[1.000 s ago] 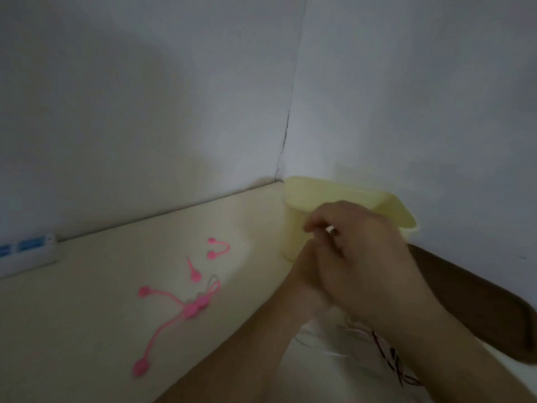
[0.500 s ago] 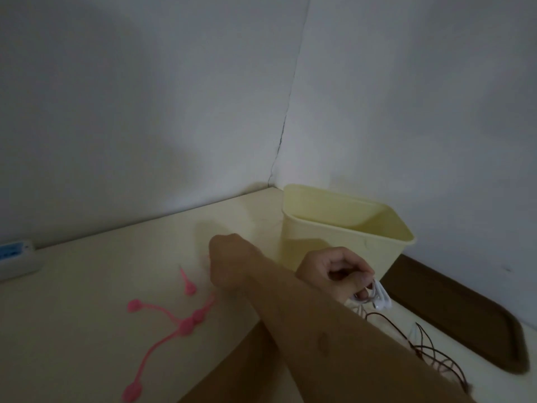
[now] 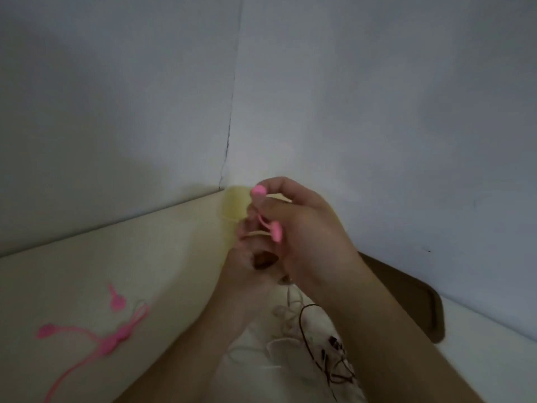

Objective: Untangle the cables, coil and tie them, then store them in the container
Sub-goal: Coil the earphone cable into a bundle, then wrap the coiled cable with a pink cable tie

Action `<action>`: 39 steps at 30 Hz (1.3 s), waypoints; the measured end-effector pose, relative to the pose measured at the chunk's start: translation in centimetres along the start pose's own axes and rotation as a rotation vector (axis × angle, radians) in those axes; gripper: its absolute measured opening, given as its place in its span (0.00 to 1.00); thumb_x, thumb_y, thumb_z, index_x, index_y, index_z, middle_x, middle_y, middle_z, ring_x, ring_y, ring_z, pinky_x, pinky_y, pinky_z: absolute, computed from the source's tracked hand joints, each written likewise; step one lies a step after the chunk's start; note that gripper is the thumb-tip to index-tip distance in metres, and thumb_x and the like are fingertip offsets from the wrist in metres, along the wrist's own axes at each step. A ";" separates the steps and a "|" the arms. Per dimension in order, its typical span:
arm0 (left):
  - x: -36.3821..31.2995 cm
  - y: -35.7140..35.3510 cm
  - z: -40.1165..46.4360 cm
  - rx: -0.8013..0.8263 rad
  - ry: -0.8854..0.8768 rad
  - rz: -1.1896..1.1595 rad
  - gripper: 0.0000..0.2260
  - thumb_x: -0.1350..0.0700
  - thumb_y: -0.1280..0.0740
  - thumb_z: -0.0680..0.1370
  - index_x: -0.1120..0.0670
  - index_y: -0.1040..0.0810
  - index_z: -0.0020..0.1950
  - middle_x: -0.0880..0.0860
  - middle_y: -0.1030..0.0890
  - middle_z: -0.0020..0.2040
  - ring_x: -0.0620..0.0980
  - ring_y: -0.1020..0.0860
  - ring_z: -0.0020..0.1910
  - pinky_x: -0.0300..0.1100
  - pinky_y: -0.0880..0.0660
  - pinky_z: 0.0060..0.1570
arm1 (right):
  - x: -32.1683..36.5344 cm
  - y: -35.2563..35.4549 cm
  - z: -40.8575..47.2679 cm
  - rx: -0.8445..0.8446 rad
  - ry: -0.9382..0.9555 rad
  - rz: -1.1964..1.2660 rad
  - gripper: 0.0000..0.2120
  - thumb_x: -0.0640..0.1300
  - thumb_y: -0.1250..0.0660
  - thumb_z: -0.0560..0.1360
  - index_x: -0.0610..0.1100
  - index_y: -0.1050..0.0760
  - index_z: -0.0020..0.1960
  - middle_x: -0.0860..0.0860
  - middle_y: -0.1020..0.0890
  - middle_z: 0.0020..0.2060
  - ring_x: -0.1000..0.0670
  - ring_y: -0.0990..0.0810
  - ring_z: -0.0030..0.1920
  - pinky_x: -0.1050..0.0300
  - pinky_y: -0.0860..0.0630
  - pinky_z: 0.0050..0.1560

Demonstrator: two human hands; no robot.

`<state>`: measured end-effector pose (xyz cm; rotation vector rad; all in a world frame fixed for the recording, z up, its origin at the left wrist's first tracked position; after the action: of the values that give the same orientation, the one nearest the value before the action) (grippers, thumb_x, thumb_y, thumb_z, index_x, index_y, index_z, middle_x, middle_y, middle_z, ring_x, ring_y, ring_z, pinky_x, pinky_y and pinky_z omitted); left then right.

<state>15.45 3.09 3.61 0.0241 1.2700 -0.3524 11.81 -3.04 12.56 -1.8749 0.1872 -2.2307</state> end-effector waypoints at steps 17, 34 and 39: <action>1.1 -1.5 -0.4 0.007 0.034 0.033 0.02 0.62 0.25 0.77 0.57 0.13 0.48 0.54 0.12 0.43 0.45 0.16 0.40 0.33 0.24 0.37 | -0.6 11.2 -4.5 -0.257 0.054 -1.170 0.10 0.53 0.22 0.75 0.53 0.18 0.37 0.59 0.16 0.32 0.57 0.18 0.35 0.57 0.20 0.36; 0.9 -2.4 -0.7 0.092 -0.011 0.039 0.05 0.67 0.26 0.76 0.60 0.13 0.49 0.57 0.11 0.45 0.54 0.13 0.44 0.38 0.19 0.43 | -2.5 10.9 -4.0 -0.130 0.150 -1.398 0.06 0.50 0.34 0.81 0.52 0.19 0.49 0.55 0.20 0.42 0.53 0.22 0.40 0.47 0.20 0.42; 1.1 -2.9 -1.0 0.120 0.000 0.123 0.05 0.65 0.26 0.76 0.58 0.13 0.50 0.55 0.11 0.45 0.55 0.13 0.37 0.47 0.16 0.38 | -2.6 11.3 -4.2 -0.123 0.096 -1.435 0.09 0.52 0.36 0.79 0.52 0.28 0.41 0.54 0.22 0.35 0.49 0.21 0.36 0.48 0.23 0.34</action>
<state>14.03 0.24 2.78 0.2033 1.2398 -0.3222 9.11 -13.55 6.62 -2.2642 -1.4835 -3.0593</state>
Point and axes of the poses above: each hand's wrist, its own z-axis towards the middle knuckle, its own y-axis out of the back of the hand, x = y × z, the point moved 7 cm from there along z, towards the middle knuckle
